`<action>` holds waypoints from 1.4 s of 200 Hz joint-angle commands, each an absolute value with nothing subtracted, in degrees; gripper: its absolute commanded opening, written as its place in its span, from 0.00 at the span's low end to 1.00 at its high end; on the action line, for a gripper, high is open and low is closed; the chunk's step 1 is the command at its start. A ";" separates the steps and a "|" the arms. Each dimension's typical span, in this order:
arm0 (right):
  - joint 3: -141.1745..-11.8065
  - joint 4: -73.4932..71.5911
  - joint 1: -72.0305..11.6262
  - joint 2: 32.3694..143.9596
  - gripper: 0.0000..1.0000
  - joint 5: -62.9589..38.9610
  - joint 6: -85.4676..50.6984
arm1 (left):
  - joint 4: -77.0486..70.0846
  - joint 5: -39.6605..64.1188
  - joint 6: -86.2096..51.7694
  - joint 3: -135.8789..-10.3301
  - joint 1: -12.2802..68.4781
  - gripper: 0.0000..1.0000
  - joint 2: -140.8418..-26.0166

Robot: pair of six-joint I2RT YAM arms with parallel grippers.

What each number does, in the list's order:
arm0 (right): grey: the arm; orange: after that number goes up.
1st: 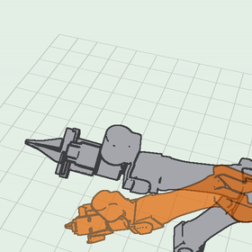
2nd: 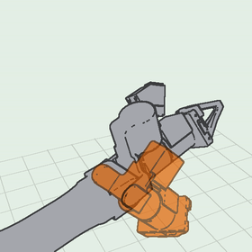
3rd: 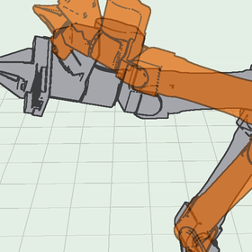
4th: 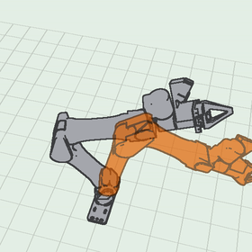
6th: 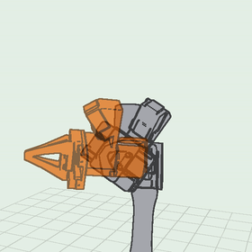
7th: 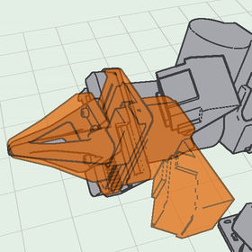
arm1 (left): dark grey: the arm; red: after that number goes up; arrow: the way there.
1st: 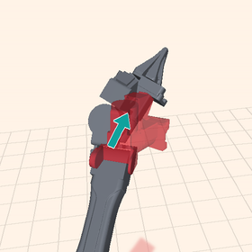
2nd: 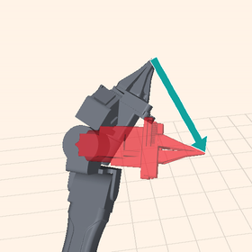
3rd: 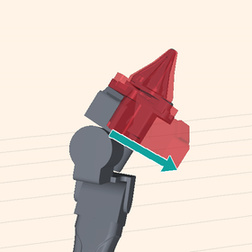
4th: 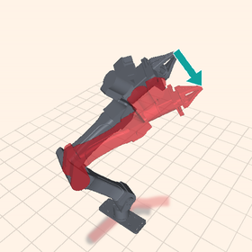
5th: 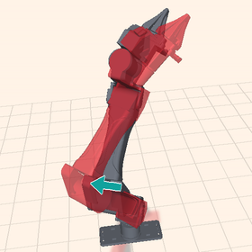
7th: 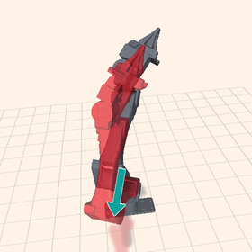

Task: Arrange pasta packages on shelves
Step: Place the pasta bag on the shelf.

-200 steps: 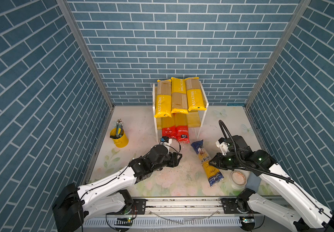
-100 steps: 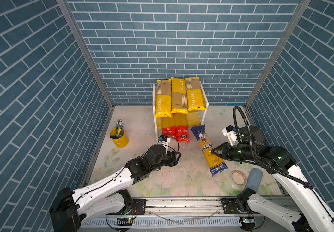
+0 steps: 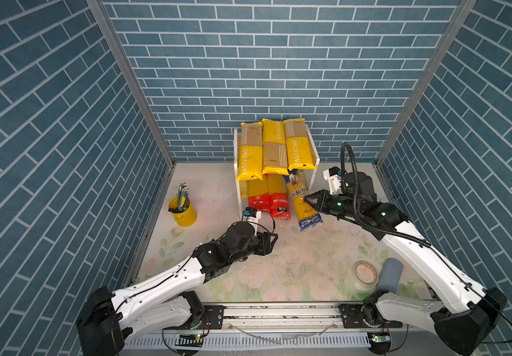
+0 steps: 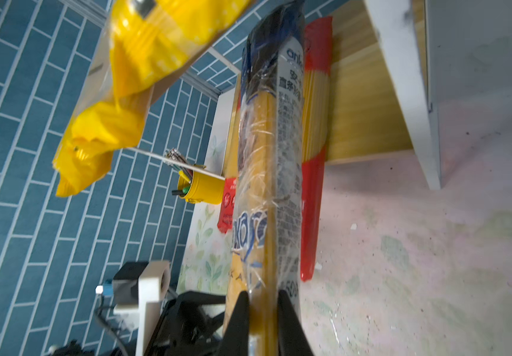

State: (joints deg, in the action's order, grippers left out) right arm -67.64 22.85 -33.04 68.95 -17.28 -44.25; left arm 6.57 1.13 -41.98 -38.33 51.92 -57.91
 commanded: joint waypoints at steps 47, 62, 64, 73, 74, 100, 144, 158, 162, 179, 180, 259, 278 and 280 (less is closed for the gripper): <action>-63.53 -4.39 -32.66 74.63 0.00 -7.86 -42.42 | 4.86 0.52 -42.83 -35.96 51.59 0.61 -57.32; -63.67 -5.68 -32.71 76.52 0.00 -7.06 -41.30 | 4.66 0.52 -43.04 -35.61 51.59 0.61 -57.45; -63.64 -5.70 -32.74 76.70 0.00 -6.97 -41.13 | 4.61 0.52 -43.04 -35.53 51.59 0.61 -57.39; -63.96 -5.96 -32.64 77.90 0.00 -6.67 -40.30 | 4.25 0.45 -43.24 -35.21 51.59 0.61 -57.47; -63.97 -5.97 -32.58 78.02 0.00 -6.58 -40.19 | 4.15 0.44 -43.24 -35.18 51.59 0.61 -57.47; -65.10 -6.52 -32.69 80.24 0.00 -5.36 -37.71 | 3.14 0.62 -44.02 -34.48 51.59 0.61 -57.98; -65.27 -8.65 -32.87 84.63 0.00 -3.34 -36.62 | 2.54 1.05 -44.40 -34.09 51.59 0.61 -58.38; -63.51 -11.95 -33.19 85.07 0.00 -2.14 -37.05 | 2.50 0.98 -44.55 -33.76 51.59 0.61 -58.19; -63.19 -12.61 -33.37 85.20 0.00 -1.57 -37.00 | 2.40 0.97 -44.64 -33.67 51.64 0.61 -58.16; -62.67 -14.96 -33.92 85.44 0.00 0.07 -35.74 | 2.29 1.11 -44.71 -33.53 51.58 0.61 -58.33; -62.71 -15.04 -34.01 85.48 0.00 0.17 -35.58 | 2.29 1.13 -44.68 -33.55 51.63 0.61 -58.30; -73.52 -4.57 -35.69 89.56 0.00 -0.46 -20.99 | 1.76 1.30 -45.73 -33.09 51.64 0.61 -58.51; -73.74 -5.00 -35.69 90.56 0.00 0.85 -19.70 | 1.84 1.49 -45.90 -33.13 51.68 0.61 -58.65; -73.74 -5.07 -35.69 90.65 0.00 0.85 -19.62 | 1.85 1.49 -45.88 -33.13 51.68 0.61 -58.67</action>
State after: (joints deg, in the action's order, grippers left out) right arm -68.77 1.54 -34.81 89.71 0.75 -26.79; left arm 2.66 1.32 -45.65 -33.98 51.88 -58.15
